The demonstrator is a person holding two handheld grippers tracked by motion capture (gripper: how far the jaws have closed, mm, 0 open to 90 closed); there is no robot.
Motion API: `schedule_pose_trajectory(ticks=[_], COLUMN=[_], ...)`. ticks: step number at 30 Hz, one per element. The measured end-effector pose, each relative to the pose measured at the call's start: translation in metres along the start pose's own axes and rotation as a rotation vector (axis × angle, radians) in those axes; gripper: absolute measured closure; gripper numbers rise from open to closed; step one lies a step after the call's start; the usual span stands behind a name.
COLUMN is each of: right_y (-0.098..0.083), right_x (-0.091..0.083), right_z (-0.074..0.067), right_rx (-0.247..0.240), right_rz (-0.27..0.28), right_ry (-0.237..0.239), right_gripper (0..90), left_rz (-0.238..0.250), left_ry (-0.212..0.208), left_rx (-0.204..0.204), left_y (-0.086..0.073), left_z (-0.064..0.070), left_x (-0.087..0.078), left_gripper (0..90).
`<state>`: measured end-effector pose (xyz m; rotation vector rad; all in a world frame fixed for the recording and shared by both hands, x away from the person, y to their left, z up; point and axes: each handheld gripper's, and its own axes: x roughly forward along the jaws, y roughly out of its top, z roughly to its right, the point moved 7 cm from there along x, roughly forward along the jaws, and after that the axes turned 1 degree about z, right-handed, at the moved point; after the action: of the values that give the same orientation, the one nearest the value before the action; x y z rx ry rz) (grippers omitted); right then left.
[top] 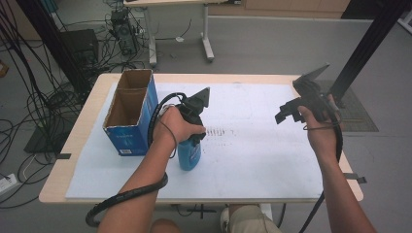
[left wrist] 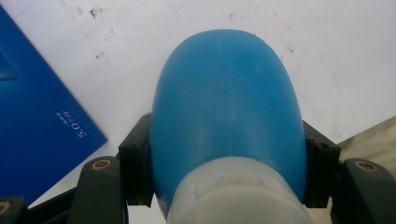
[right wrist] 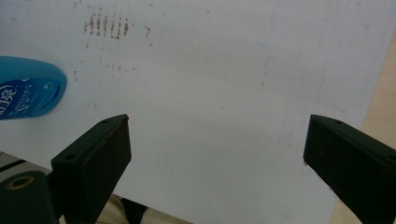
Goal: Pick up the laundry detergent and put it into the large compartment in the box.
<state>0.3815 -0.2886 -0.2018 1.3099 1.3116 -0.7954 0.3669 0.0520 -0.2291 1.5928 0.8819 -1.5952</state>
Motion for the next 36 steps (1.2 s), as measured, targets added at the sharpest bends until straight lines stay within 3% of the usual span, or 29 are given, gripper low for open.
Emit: schedule_pose_trajectory(ticks=[36], right_y=[0.0015], right_x=[0.0012], right_z=[-0.0011], right_rx=[0.002], right_rz=[-0.004], right_ry=[0.003], right_gripper=[7.6], left_rz=[0.007], left_ry=[0.003], left_rx=[0.014], left_y=[-0.0013], left_z=[-0.0001], left_x=[-0.0003], left_gripper=[37.6])
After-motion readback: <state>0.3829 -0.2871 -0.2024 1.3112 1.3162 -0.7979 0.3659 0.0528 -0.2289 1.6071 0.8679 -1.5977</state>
